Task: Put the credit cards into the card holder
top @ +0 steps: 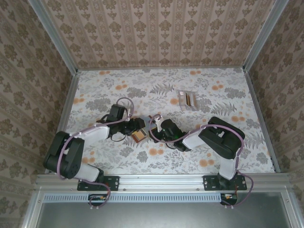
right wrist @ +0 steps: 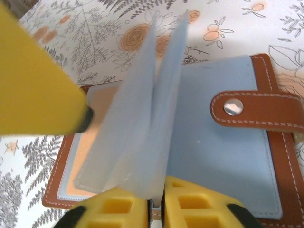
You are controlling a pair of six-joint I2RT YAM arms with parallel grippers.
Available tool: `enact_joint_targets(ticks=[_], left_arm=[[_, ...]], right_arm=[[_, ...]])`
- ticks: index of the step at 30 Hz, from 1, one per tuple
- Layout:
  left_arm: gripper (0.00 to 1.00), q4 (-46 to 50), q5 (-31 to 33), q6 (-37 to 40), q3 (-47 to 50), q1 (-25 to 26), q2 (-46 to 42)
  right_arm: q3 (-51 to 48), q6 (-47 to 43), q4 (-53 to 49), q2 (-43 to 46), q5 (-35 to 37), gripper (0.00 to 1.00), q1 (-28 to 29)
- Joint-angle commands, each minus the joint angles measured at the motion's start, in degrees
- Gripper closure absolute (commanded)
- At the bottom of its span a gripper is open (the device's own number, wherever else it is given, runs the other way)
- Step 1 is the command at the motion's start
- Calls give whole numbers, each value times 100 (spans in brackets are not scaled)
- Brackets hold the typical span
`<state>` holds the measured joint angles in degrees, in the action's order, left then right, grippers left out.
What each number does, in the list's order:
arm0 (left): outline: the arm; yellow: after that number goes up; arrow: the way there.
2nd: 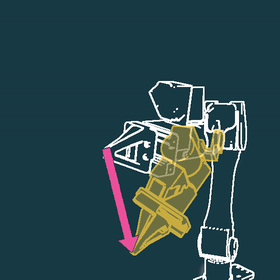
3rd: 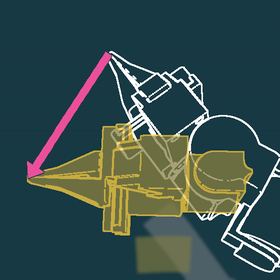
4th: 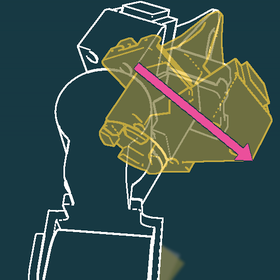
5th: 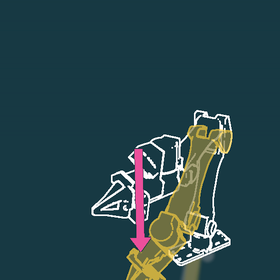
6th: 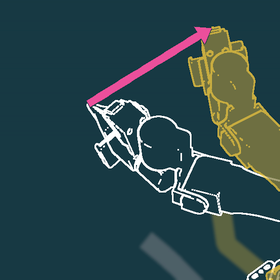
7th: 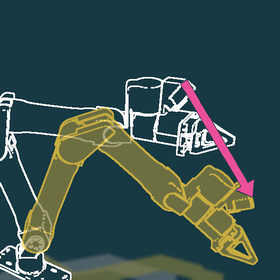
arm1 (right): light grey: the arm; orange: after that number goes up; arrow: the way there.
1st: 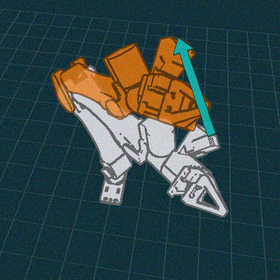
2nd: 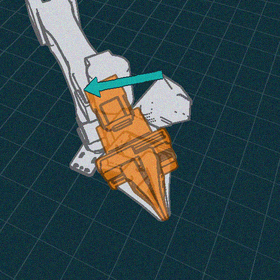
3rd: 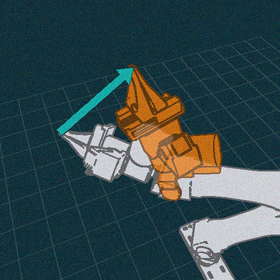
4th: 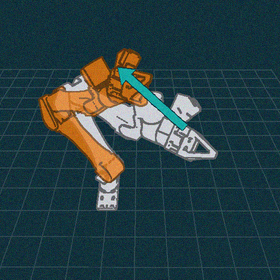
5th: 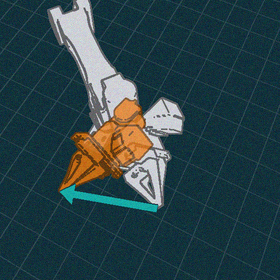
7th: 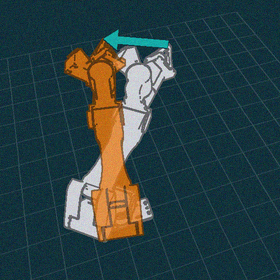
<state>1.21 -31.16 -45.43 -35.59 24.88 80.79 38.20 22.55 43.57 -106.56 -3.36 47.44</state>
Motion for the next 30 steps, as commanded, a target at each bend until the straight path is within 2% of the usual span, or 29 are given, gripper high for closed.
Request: enact_joint_targets(ticks=[1,4,8,13,18,23,26,30], left_arm=[[40,346,179,196,157,-224,-264],[41,398,152,210,264,-358,-355],[41,404,111,158,436,-568,-608],[40,729,84,210,536,-970,-1053],[41,880,40,236,699,-1356,-1569],[42,731,-310,307,699,-1401,-1489],[47,477,-498,255,623,-1352,-1256],[52,539,-458,263,400,-1295,-1028]], right_arm=[[165,53,143,-67,-9,68,-81],[325,96,65,-214,-145,60,-138],[483,94,-43,-340,-241,55,-196],[841,-134,-473,-433,-703,47,-229],[994,-281,-1064,-289,-716,46,-209],[674,-339,-1771,652,-175,46,-234],[625,-620,-2271,1116,-264,46,-248],[1092,-842,-3288,1230,-830,48,-235]])
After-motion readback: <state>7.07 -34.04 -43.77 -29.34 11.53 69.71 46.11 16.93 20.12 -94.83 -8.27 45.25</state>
